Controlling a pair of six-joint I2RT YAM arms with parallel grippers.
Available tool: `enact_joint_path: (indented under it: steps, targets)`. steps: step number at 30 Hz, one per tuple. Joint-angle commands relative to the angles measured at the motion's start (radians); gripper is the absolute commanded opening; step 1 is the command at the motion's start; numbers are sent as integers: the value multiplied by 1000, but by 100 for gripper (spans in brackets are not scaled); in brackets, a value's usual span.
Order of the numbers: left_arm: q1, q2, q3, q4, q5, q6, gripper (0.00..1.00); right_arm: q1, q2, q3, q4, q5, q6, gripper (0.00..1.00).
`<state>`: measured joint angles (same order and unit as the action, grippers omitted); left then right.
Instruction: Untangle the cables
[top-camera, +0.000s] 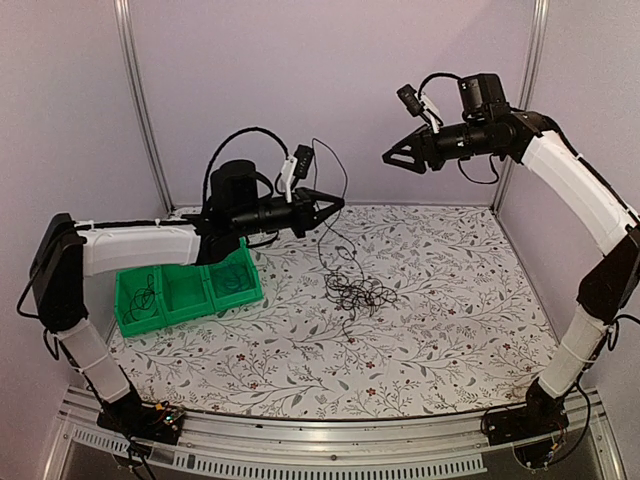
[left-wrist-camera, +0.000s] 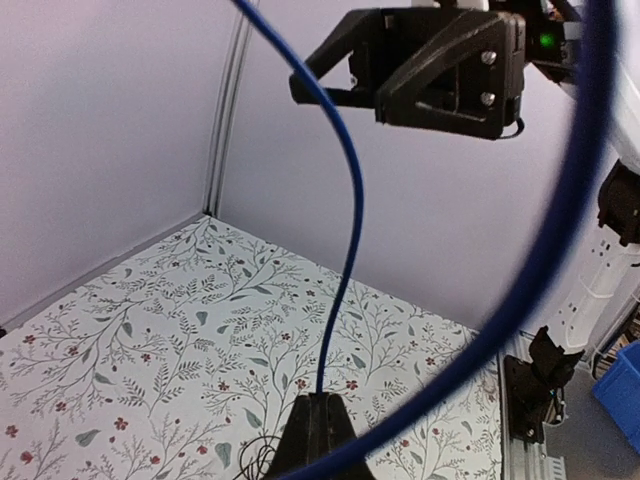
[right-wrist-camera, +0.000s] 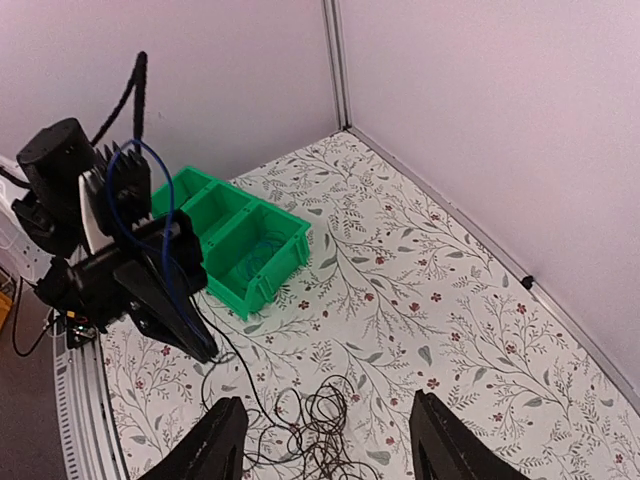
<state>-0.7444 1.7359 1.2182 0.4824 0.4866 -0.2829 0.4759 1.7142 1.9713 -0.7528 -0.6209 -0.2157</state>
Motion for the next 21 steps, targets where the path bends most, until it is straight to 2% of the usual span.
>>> enact_joint_path:
  steps: [1,8,14,16,21]
  targets:
    - [46,-160,-61,-103,-99,-17,0,-52,21,-66,7,41,-15,61]
    - [116,-398,-76,-387,-277,35,0,-54,-17,-280,58,41,-89,63]
    - [204,-556,13,-742,-479,67,0,-55,9,-313,78,16,-83,63]
    - [230,-594,45,-851,-585,67,0,-54,18,-314,84,7,-74,63]
    - [288,-683,69,-1064,-788,49,0,-54,25,-327,98,-17,-50,63]
